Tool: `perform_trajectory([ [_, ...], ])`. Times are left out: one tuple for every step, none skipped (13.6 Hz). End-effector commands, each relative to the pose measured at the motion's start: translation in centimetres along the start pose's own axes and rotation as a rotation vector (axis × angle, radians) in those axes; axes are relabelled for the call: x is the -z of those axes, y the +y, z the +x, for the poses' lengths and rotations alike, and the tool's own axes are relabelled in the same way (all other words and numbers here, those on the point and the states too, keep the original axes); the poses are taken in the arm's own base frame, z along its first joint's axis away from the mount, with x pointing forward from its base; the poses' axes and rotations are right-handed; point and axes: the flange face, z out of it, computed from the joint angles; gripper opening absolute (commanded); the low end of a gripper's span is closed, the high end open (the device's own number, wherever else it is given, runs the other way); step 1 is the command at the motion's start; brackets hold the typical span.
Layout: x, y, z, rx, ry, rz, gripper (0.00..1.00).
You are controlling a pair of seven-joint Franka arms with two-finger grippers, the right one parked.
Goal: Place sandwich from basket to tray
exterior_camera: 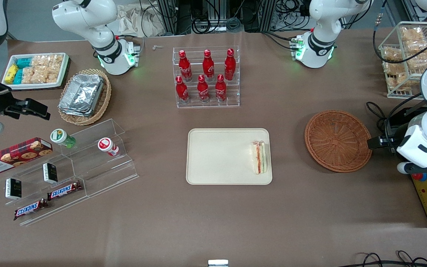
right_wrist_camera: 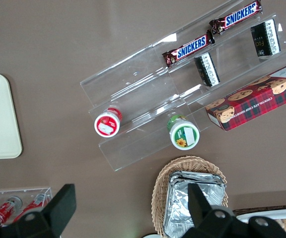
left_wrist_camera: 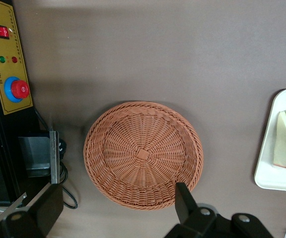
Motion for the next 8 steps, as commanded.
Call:
perform_trajectory([
  [0.5, 0.0, -0.2, -0.001, -0.005, 0.028, 1.00],
  [0.5, -0.2, -0.2, -0.045, -0.007, 0.052, 1.00],
  [0.5, -0.9, -0.2, -0.058, -0.009, 0.062, 1.00],
  [0.5, -1.0, -0.2, -0.048, -0.009, 0.051, 1.00],
  [0.5, -1.1, 0.0, -0.036, -0.009, 0.019, 1.00],
  [1.5, -1.4, 0.2, -0.032, 0.010, -0.003, 1.00],
  [2.2, -1.5, 0.3, -0.033, 0.026, -0.011, 1.00],
  [2.4, -1.5, 0.3, -0.033, 0.030, -0.012, 1.00],
])
